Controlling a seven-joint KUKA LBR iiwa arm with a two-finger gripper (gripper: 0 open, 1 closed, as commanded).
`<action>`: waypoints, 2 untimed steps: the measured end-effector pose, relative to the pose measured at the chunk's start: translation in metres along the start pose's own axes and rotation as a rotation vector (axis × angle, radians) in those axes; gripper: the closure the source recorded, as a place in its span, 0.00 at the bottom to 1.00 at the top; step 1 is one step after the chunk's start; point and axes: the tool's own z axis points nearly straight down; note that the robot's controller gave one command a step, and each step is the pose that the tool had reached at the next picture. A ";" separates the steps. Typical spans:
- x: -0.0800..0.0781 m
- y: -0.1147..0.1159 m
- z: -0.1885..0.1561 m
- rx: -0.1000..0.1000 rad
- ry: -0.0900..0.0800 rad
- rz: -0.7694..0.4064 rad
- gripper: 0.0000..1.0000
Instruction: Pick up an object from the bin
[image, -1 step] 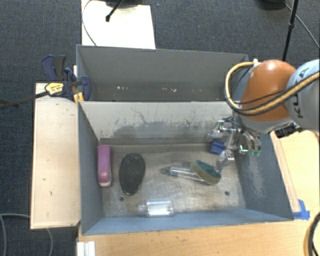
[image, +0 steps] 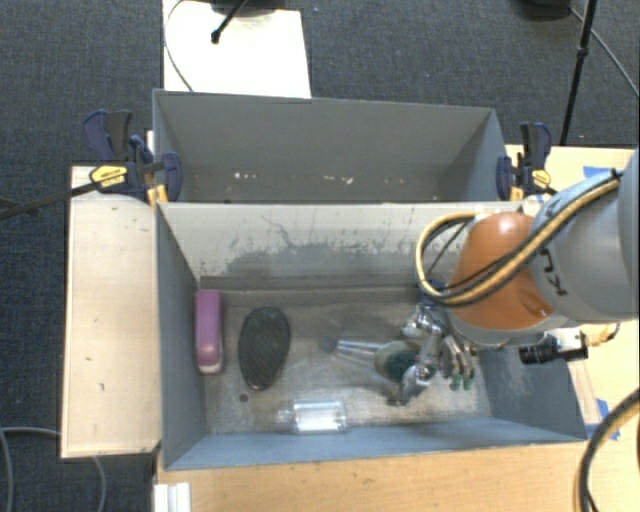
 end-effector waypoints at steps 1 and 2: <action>-0.003 0.000 -0.003 -0.001 -0.009 -0.003 1.00; -0.019 0.001 -0.149 0.000 -0.002 -0.002 1.00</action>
Offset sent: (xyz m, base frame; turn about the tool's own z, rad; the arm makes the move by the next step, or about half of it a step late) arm 0.0000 0.0000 0.0000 0.0000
